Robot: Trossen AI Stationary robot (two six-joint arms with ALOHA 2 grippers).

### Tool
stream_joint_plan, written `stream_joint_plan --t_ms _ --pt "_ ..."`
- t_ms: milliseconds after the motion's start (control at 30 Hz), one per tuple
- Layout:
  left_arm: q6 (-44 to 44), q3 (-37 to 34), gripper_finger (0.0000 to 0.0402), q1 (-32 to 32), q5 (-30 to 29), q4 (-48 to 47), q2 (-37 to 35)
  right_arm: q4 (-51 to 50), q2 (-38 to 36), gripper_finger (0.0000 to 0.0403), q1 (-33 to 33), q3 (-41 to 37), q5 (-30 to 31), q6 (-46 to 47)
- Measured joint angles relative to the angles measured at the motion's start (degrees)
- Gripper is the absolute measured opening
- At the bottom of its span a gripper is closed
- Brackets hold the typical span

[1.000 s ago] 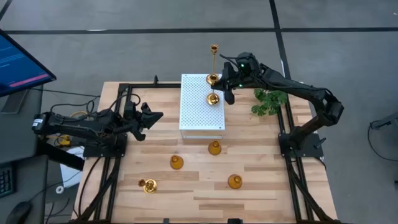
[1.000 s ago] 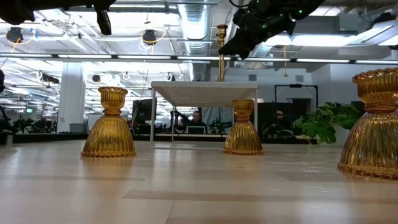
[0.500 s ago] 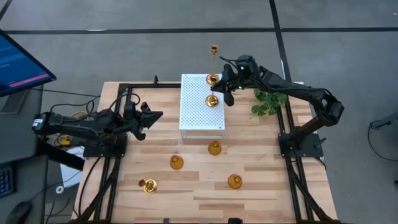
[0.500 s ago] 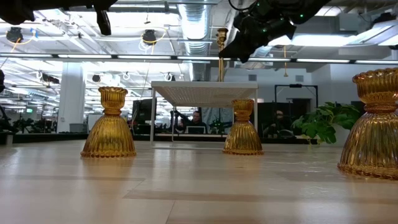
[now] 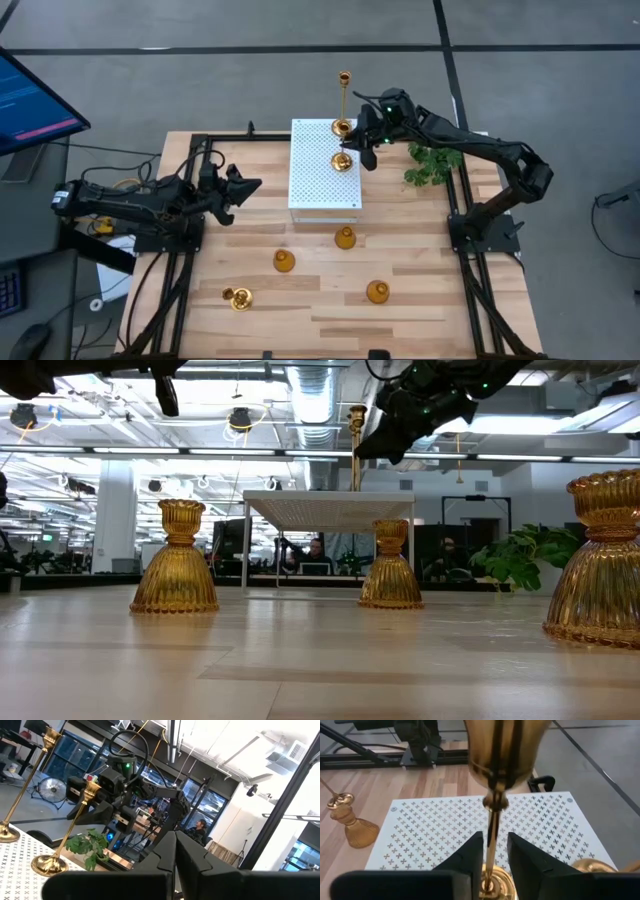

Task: Pick & Place candle stick holders
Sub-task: Align the gold candle holder with the other gold candle holders on the shelf

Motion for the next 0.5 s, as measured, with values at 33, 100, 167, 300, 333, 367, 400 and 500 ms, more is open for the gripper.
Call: stream_joint_plan --t_ms 33,100,167,300,333,367,400,500 --pt "0.00 0.00 0.0008 0.00 -0.01 0.00 0.00 -0.18 0.00 0.0085 0.00 0.00 0.25 -0.01" --pt "0.00 0.00 0.0008 0.00 -0.01 0.00 -0.01 -0.35 0.00 0.0095 0.00 0.00 0.37 -0.01" --pt "0.00 0.00 0.0008 0.00 -0.01 0.00 -0.02 -0.56 0.00 0.0104 0.00 0.00 0.37 0.01" --pt "0.00 0.00 0.0008 0.00 -0.01 0.02 0.00 -0.99 0.00 0.0120 0.00 0.00 0.37 0.01" --pt "0.00 0.00 0.0008 0.00 -0.01 0.02 0.00 -1.16 0.00 0.0124 0.00 0.00 0.37 -0.01" --pt "0.00 0.00 0.0008 0.00 -0.01 0.02 -0.01 -1.39 0.00 0.0130 0.00 0.00 0.37 -0.01" --pt "0.00 0.01 0.0008 0.00 -0.01 0.02 -0.01 -1.58 0.00 0.0137 0.00 0.00 0.34 -0.01" --pt "-0.01 0.00 0.0008 0.00 -0.01 0.03 0.00 -2.97 0.00 0.0164 0.00 0.00 0.34 -0.01"
